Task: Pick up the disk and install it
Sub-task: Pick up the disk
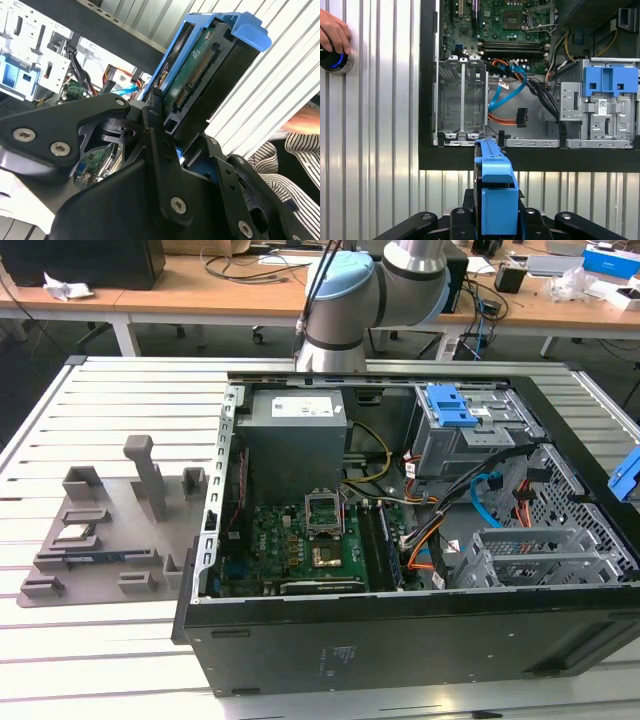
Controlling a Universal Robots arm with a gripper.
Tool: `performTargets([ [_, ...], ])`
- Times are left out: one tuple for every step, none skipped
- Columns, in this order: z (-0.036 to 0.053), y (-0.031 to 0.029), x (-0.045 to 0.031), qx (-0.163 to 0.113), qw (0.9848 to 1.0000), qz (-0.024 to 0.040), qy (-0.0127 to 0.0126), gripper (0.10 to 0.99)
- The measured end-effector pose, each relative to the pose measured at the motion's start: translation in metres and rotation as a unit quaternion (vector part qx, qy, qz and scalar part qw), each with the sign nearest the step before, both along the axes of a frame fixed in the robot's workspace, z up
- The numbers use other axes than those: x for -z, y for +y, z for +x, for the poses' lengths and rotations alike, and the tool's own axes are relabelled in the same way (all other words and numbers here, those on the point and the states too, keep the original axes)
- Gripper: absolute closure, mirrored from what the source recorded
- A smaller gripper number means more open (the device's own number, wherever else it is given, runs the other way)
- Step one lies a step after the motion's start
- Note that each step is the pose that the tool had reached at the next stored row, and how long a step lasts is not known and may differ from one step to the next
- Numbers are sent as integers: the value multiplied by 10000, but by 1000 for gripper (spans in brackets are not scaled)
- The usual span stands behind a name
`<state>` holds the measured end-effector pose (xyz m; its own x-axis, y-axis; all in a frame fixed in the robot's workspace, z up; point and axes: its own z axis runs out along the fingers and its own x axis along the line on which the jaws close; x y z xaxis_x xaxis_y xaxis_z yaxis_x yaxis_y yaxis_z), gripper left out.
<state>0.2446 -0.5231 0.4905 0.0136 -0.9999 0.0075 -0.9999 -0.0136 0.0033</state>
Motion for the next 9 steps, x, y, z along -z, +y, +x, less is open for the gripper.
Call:
performTargets([
  [-28, 0, 0, 0, 10000, 0, 0, 722],
  [-86, 0, 1, 0, 10000, 1, 0, 722],
  [-114, 0, 1, 0, 10000, 0, 0, 722],
  [-134, 0, 1, 0, 10000, 0, 0, 722],
  [-146, 0, 0, 0, 10000, 0, 0, 722],
  [-169, 0, 1, 0, 10000, 0, 0, 722],
  [-189, 0, 0, 0, 10000, 0, 0, 722],
  [-202, 0, 0, 0, 10000, 0, 0, 722],
  [-211, 0, 0, 0, 10000, 0, 0, 722],
])
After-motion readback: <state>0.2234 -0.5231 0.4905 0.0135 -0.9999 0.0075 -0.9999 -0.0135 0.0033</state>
